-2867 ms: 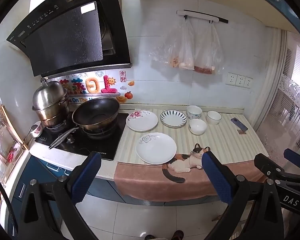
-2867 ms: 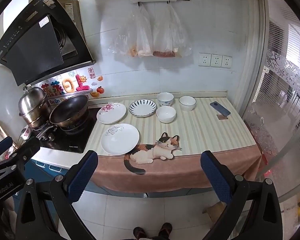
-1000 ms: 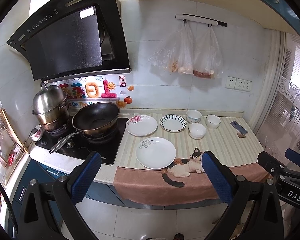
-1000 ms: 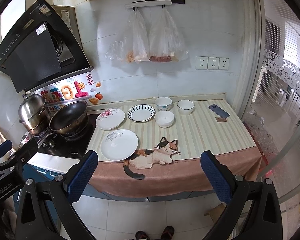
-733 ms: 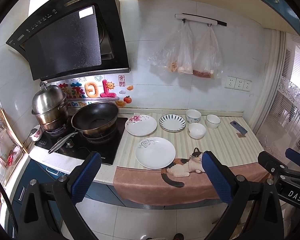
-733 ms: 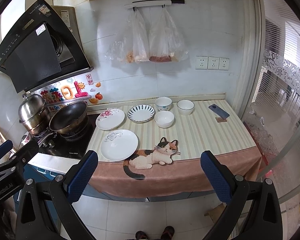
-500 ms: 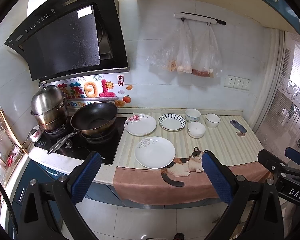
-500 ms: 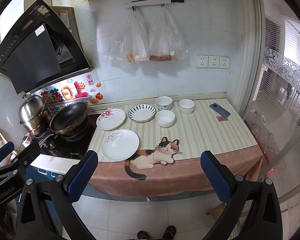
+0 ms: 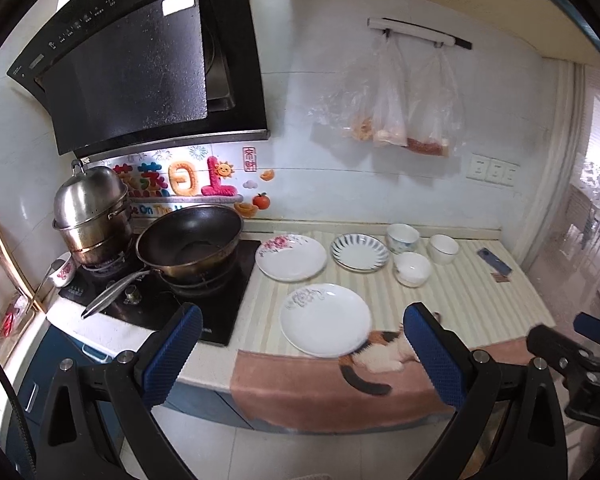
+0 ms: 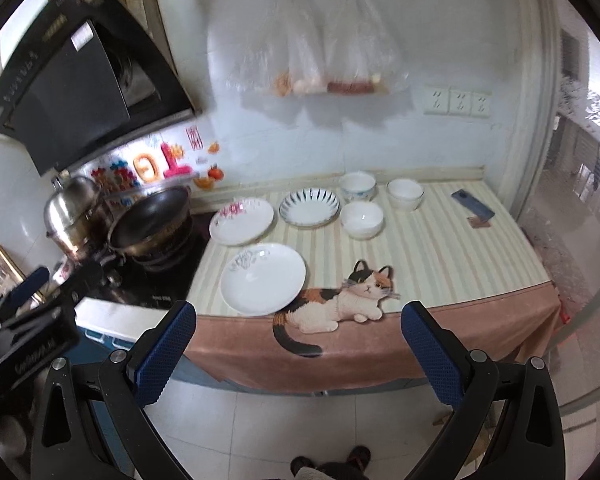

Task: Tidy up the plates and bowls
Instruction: 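Grasp the grey-flower plate rim with the right tool while the left tool grips it too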

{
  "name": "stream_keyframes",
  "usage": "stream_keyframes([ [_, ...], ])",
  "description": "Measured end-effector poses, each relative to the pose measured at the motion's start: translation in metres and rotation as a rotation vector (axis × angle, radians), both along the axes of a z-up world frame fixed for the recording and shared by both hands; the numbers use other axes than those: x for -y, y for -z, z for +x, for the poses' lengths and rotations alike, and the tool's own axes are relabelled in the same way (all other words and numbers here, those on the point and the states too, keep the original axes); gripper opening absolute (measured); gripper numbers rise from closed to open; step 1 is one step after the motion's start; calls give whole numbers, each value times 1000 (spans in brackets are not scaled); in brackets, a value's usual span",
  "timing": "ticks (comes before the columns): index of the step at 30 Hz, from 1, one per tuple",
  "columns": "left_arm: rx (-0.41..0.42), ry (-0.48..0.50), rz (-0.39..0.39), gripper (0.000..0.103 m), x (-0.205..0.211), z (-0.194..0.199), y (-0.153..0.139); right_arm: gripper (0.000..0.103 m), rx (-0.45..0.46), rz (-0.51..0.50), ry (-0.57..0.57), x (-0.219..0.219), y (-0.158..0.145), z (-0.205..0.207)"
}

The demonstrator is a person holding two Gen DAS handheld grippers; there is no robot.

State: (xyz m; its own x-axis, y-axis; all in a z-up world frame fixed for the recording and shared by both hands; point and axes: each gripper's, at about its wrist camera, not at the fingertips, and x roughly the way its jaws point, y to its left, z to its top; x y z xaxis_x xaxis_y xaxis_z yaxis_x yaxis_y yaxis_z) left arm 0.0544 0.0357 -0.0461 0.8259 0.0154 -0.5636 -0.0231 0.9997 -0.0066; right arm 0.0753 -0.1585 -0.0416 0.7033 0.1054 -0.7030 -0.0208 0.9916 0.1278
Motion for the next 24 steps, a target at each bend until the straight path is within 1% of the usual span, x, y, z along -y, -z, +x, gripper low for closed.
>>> stream_keyframes([
  [3, -21, -13, 7, 103, -9, 30, 20, 103, -74, 5, -13, -1, 28, 35],
  [7, -78, -12, 10, 103, -19, 78, 51, 103, -179, 27, -30, -1, 78, 93],
  [9, -112, -10, 28, 103, -23, 106, 71, 103, -234, 48, -38, 2, 107, 127],
  [10, -137, -10, 28, 103, -26, 123, 84, 103, -263, 61, -43, 4, 123, 146],
  [13, -171, -30, 21, 103, -34, 157, 112, 103, -331, 95, -51, 9, 169, 200],
  [16, -248, -49, 11, 103, -42, 199, 153, 102, -406, 102, -77, 11, 216, 258],
  [19, -330, -54, 6, 103, -47, 233, 188, 100, -459, 113, -105, 8, 251, 301],
  [21, -398, -40, -3, 103, -49, 256, 214, 97, -490, 132, -126, 6, 274, 325],
  [24, -494, -23, -15, 99, -52, 284, 248, 87, -531, 149, -167, 0, 307, 357],
])
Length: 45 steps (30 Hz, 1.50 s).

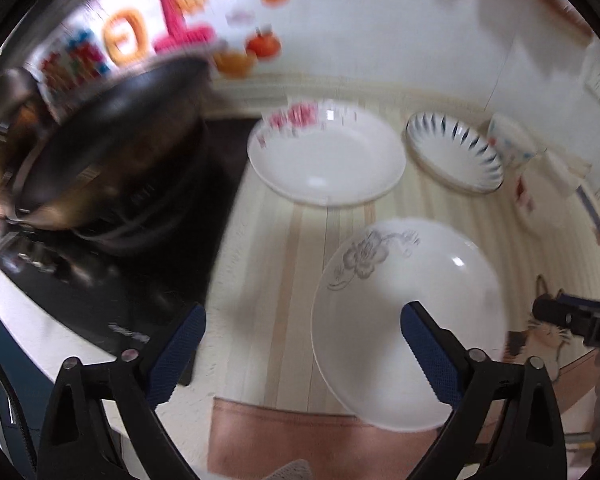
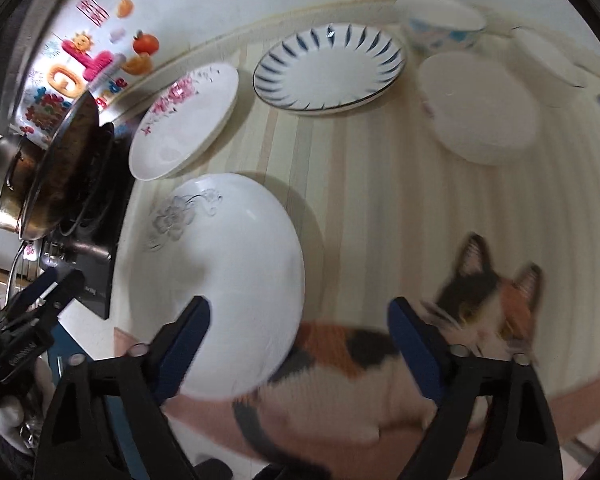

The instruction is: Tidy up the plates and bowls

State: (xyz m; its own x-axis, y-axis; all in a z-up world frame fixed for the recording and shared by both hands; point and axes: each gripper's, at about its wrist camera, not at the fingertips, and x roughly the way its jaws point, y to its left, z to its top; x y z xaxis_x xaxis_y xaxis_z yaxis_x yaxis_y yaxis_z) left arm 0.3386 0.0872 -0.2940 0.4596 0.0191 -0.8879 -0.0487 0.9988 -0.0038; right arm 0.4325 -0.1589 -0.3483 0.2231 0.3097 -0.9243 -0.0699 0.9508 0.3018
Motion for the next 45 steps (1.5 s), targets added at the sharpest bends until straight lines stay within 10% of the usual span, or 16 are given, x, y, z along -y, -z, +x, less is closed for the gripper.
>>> stream_keyframes([
  [4, -107, -6, -46, 93, -5, 27, 36, 70, -72, 48, -35, -10, 31, 24],
  [12, -284, 38, -168, 41, -2, 44, 81, 15, -142, 130, -86, -20, 64, 43],
  [28, -282, 46, -186, 32, 25, 26, 52, 16, -167, 164, -68, 12, 47, 38],
  [45, -291, 225, -209, 32, 136, 54, 47, 16, -142, 139, 126, 149, 20, 15],
])
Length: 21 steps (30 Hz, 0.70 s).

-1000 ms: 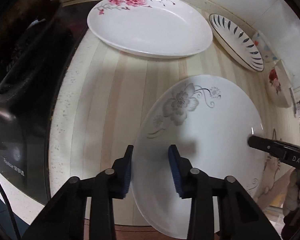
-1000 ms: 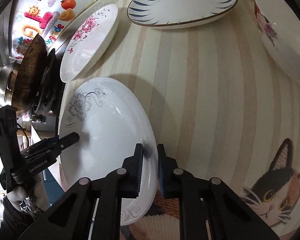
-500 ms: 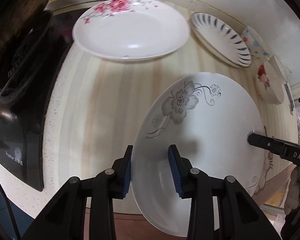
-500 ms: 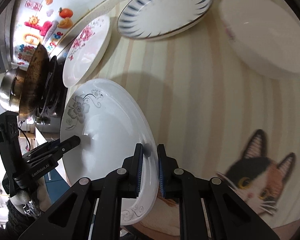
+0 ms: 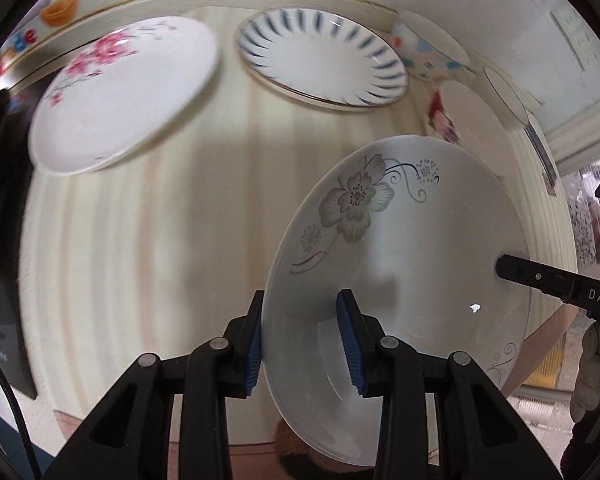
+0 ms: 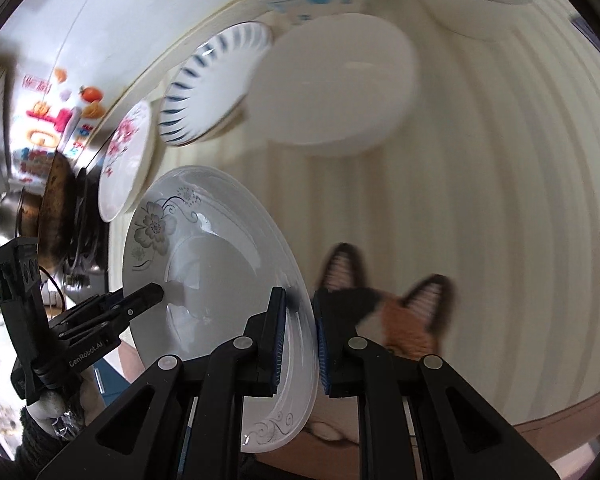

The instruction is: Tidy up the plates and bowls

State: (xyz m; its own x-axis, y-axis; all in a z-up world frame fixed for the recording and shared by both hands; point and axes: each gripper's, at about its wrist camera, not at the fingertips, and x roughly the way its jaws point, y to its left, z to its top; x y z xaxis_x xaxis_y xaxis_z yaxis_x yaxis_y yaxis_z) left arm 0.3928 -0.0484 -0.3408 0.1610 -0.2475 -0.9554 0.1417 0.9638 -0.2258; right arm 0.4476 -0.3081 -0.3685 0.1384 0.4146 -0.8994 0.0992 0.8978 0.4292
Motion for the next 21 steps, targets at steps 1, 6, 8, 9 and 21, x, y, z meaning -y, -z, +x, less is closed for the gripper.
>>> stream_keyframes([
  [1, -5, 12, 1, 32, 6, 1, 3, 16, -6, -2, 10, 7, 3, -1],
  [6, -31, 43, 4, 32, 26, 7, 16, 16, -31, -5, 44, 24, 18, -3],
  [8, -39, 47, 7, 32, 31, 10, 20, 16, -43, -3, 48, 29, 24, -2],
  [9, -45, 48, 10, 32, 33, 12, 22, 16, -48, -1, 50, 31, 26, -2],
  [21, -48, 41, 49, 32, 52, 15, 24, 17, -76, 13, 36, 38, 42, 3],
])
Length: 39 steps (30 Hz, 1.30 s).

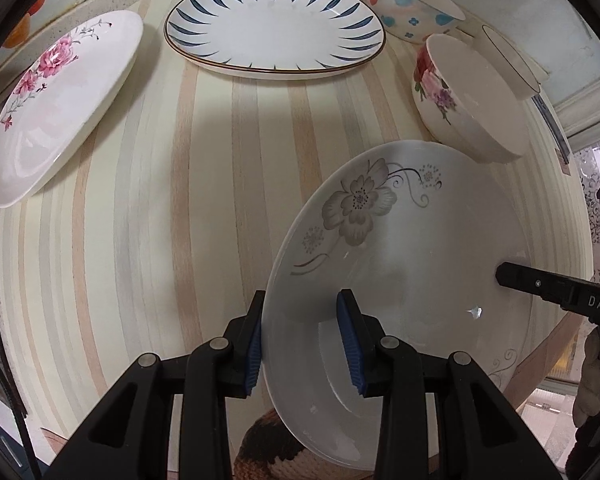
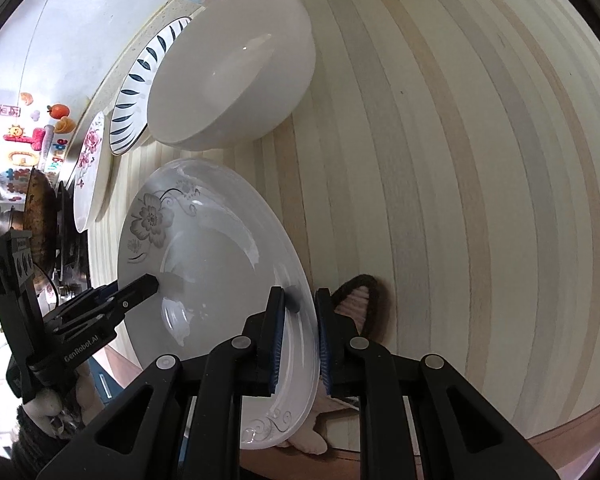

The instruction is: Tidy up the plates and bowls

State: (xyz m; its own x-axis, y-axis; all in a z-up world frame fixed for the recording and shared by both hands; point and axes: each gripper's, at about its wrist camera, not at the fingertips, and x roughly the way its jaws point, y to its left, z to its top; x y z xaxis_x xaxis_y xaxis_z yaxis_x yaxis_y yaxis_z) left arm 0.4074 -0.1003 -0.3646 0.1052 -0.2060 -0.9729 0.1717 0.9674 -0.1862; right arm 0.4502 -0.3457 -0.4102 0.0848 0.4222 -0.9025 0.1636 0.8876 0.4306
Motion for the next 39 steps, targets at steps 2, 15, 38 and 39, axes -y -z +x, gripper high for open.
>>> stream_keyframes([
  [2, 2, -2, 4, 32, 4, 0, -2, 17, 1, -1, 2, -2, 0, 2],
  [15, 84, -81, 29, 32, -31, -6, -46, 28, 8, -17, 32, 3, -39, -7],
  [38, 114, -526, 60, 34, -224, 67, -28, 50, 281, -58, -460, -322, -56, 259],
  [39, 108, -531, 64, 34, -226, 70, -26, 50, 276, -65, -466, -325, -49, 265],
])
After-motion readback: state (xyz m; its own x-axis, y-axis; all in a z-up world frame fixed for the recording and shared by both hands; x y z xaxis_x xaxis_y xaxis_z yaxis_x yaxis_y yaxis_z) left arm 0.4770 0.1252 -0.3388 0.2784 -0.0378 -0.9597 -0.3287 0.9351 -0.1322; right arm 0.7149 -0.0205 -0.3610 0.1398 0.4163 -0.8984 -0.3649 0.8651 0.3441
